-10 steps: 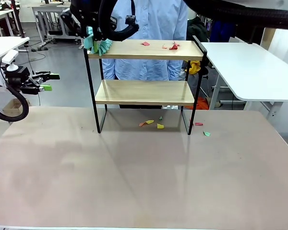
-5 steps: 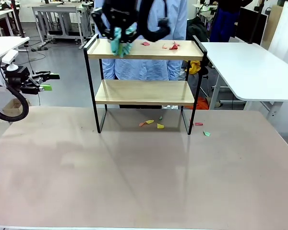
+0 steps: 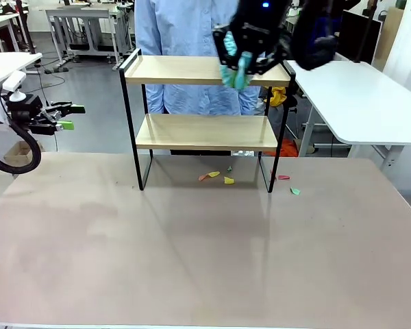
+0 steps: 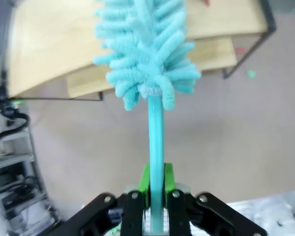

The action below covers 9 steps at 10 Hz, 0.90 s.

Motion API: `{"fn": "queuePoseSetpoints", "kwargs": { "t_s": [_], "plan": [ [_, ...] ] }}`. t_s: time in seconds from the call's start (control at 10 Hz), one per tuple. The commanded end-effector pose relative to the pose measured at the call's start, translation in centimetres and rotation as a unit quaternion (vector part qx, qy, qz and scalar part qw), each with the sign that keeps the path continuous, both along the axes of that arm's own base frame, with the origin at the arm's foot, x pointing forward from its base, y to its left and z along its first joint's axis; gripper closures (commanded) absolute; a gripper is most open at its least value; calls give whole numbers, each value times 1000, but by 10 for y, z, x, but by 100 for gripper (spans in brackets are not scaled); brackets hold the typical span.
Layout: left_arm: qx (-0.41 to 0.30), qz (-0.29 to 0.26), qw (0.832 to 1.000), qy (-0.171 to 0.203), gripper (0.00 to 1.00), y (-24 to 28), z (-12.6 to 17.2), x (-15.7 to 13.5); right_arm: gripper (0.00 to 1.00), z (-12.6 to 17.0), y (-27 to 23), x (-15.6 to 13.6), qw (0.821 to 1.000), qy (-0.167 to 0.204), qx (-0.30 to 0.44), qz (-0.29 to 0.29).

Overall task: Clean the shelf.
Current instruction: Clean the specific section of the Shelf indicated by the human with the Duster.

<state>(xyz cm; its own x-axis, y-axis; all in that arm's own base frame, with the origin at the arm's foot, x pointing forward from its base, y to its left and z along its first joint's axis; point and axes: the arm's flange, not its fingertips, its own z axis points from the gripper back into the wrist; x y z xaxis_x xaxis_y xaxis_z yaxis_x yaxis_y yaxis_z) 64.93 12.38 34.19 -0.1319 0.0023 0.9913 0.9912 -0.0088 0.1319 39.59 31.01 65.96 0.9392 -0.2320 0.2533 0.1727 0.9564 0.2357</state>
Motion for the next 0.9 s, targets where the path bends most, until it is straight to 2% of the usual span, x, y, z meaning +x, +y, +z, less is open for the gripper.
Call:
{"fn": "queuePoseSetpoints", "kwargs": {
  "t_s": [0.0, 0.3, 0.4, 0.5, 0.6, 0.8],
  "plan": [
    [4, -3, 1000, -4, 0, 0, 2, -2, 87, -9, -48, -13, 1000, -3, 13, -3],
    [4, -3, 1000, -4, 0, 0, 2, -2, 87, 8, -88, -33, 999, -31, -11, -11],
    [4, -3, 1000, -4, 0, 0, 2, -2, 87, 14, -89, -39, 998, -57, -18, 13],
    [4, -3, 1000, -4, 0, 0, 2, -2, 87, 24, -73, -40, 997, -71, 6, 22],
    [4, -3, 1000, -4, 0, 0, 2, -2, 87, 15, -81, -31, 999, -34, -18, -14],
    [4, -3, 1000, -4, 0, 0, 2, -2, 87, 15, -81, -31, 999, -34, -18, -14]
  ]
}}
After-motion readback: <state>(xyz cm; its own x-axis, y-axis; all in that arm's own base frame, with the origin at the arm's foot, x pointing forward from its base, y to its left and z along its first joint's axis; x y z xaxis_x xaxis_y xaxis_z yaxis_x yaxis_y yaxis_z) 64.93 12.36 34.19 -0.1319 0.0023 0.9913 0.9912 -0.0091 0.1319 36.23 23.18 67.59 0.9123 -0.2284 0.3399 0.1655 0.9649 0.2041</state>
